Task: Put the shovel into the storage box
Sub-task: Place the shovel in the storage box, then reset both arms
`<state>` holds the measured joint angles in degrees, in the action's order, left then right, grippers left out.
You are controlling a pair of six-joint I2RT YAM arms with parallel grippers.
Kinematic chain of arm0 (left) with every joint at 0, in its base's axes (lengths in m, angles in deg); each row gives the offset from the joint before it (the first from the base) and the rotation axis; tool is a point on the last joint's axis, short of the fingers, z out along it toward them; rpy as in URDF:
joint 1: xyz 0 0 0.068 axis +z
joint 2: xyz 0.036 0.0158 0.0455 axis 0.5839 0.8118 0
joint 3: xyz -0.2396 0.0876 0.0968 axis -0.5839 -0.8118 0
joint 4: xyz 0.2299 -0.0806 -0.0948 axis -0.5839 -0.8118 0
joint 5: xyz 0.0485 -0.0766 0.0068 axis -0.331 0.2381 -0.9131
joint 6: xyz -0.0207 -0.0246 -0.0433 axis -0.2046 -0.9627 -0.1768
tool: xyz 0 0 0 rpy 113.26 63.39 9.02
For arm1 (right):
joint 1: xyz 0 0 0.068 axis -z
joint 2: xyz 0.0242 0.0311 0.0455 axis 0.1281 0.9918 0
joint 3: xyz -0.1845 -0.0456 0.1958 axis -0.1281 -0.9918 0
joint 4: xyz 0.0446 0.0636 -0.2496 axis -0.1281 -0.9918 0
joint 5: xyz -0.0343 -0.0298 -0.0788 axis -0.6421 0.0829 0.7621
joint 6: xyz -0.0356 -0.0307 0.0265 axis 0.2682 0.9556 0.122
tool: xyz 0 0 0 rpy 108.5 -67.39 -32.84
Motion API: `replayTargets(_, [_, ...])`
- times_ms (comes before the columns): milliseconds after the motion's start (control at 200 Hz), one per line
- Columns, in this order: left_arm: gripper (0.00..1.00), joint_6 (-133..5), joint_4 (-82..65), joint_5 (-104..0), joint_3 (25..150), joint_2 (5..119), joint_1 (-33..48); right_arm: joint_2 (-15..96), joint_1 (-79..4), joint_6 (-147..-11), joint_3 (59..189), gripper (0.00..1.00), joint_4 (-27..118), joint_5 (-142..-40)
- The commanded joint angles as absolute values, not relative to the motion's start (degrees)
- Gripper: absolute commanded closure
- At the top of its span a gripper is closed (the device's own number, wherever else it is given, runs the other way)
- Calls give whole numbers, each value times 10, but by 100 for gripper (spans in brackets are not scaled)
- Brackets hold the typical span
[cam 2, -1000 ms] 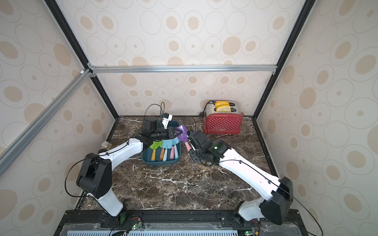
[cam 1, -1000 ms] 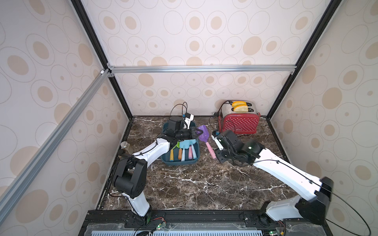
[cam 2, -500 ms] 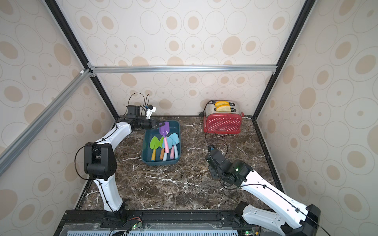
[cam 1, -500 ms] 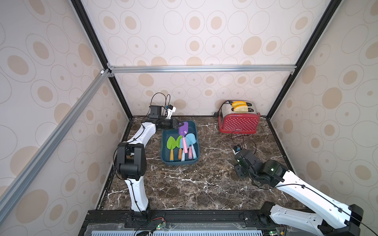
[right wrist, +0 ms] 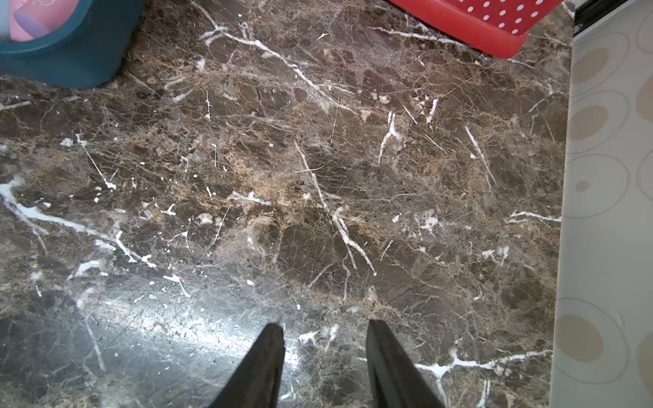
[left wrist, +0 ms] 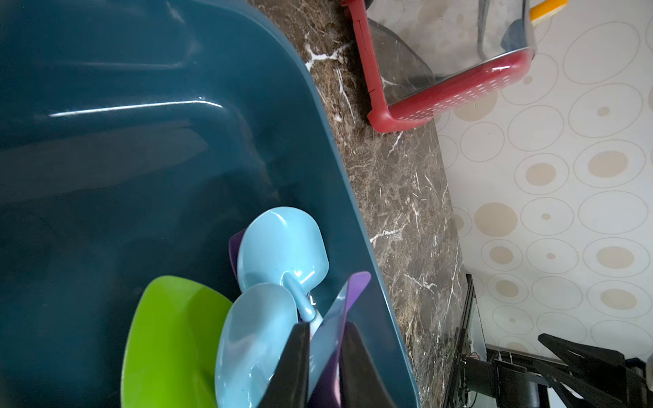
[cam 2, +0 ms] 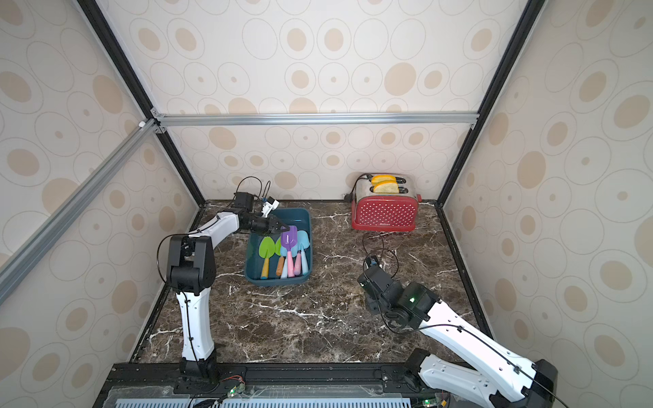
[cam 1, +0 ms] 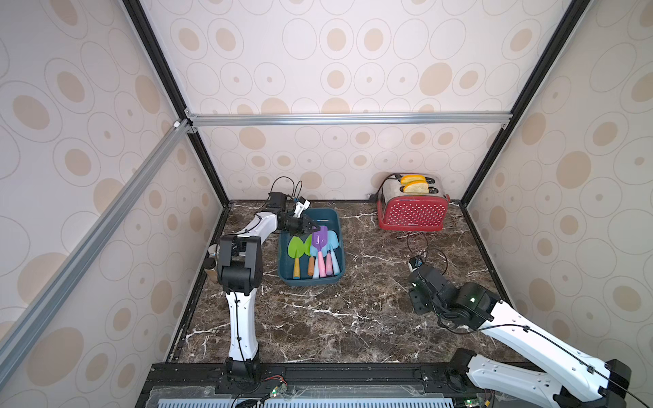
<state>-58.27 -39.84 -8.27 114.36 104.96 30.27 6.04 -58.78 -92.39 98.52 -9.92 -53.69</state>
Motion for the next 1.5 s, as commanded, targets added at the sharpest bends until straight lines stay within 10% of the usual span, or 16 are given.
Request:
replayTargets(0, [77, -560, -422, -83, 1165, 1067, 304, 59, -589, -936, 975, 56, -99, -530])
replayTargets(426, [58, -549, -446, -116, 1190, 1081, 304, 58, -589, -936, 959, 56, -81, -532])
replayTargets(646, [1, -530, -504, -176, 1216, 1026, 304, 53, -589, -916, 977, 41, -77, -510])
replayTargets(956, [1, -542, -506, -349, 1133, 849, 305, 64, -586, -879, 999, 0, -48, -428])
replayTargets(1247, [1, -571, -294, -738, 765, 591, 306, 31, -554, -713, 860, 0, 186, -189])
replayTargets(1497, [1, -556, -22, -831, 522, 565, 348, -61, -396, -592, 697, 0, 460, -360])
